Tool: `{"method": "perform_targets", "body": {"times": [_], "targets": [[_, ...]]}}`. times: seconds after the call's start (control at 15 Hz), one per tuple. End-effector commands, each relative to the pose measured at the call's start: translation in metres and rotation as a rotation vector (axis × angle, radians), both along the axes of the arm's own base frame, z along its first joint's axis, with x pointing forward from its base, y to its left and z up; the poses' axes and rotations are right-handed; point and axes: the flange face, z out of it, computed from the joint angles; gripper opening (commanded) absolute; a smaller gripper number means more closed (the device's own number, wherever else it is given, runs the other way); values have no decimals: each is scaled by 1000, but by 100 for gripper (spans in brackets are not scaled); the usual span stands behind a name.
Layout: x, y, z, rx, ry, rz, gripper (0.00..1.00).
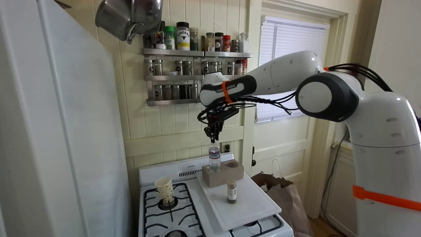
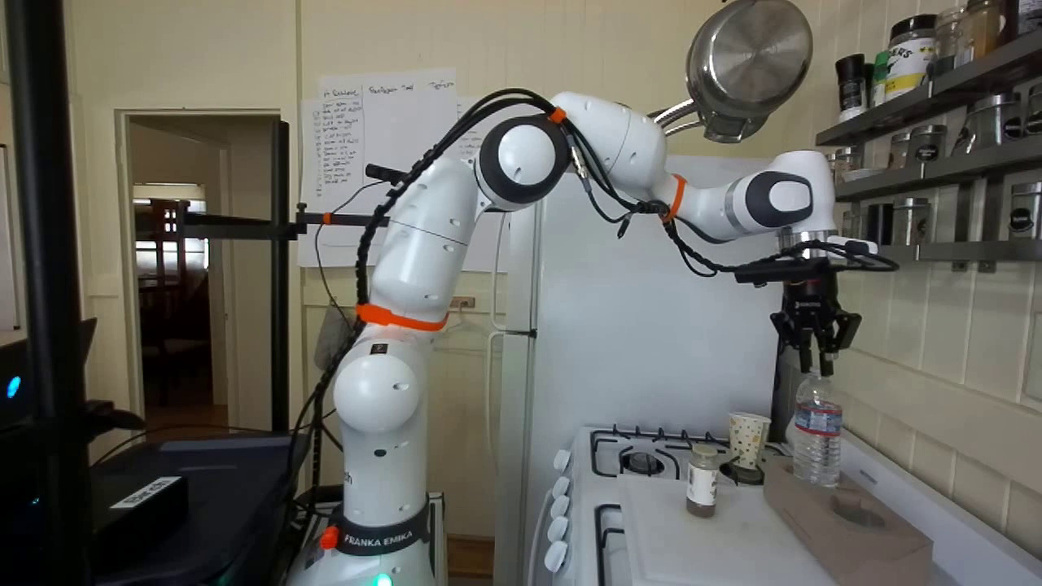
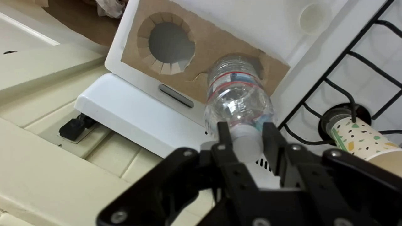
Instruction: Put the water bottle in the box.
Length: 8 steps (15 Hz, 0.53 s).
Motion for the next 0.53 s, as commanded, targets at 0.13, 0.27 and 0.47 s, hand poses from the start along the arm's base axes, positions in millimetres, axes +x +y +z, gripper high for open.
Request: {"method": "perform_targets", "body": {"times": [0.13,0.27,0.47], "targets": [[11,7,-13,-21,39,-2,8],[12,8,-20,-15,48,5,8],[13,9,-31,-11,67,12,8]]}}
